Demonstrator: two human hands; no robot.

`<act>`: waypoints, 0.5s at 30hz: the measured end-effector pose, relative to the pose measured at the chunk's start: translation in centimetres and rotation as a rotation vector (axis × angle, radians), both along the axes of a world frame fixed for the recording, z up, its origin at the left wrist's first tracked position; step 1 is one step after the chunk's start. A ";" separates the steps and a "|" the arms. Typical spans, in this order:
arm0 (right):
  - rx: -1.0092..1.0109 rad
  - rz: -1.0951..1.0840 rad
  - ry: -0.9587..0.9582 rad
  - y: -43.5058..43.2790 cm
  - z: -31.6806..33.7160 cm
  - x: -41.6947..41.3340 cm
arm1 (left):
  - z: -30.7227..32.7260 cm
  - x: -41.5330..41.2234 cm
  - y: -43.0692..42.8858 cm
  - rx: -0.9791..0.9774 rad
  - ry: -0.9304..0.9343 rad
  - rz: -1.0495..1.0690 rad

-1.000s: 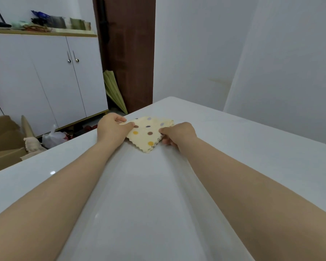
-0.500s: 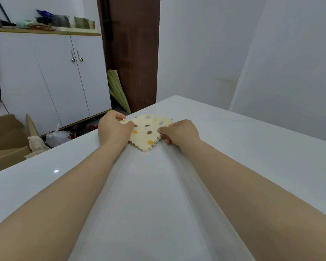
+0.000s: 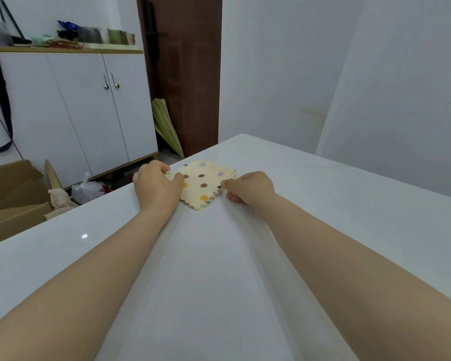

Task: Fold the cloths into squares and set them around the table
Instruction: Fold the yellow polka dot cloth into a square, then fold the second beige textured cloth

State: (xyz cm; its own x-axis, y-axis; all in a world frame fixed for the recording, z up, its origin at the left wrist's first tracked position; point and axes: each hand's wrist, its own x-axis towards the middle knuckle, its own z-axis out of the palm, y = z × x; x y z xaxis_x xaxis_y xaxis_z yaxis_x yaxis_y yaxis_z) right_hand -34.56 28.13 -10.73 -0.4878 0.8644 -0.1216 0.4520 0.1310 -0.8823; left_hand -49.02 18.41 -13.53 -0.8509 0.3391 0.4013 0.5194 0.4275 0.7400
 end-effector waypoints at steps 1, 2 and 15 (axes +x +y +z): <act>-0.006 0.002 -0.012 -0.4 0.1 0.7 | 0.0 0.5 -0.5 -0.009 0.011 -0.020; -0.015 0.006 -0.021 -0.9 0.3 1.4 | 0.0 1.0 -1.0 -0.016 0.025 -0.047; 0.011 0.030 0.037 -13.8 6.2 21.1 | 6.0 17.0 -12.5 0.152 -0.162 -0.459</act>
State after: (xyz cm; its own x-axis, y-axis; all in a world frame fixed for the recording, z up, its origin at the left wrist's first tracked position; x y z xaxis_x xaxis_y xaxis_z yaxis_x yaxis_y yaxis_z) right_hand -13.50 14.37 -4.50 -0.5177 0.8504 -0.0939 0.4149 0.1536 -0.8968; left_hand -32.01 5.90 -7.56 -0.6832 0.6406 0.3506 0.5022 0.0637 0.8624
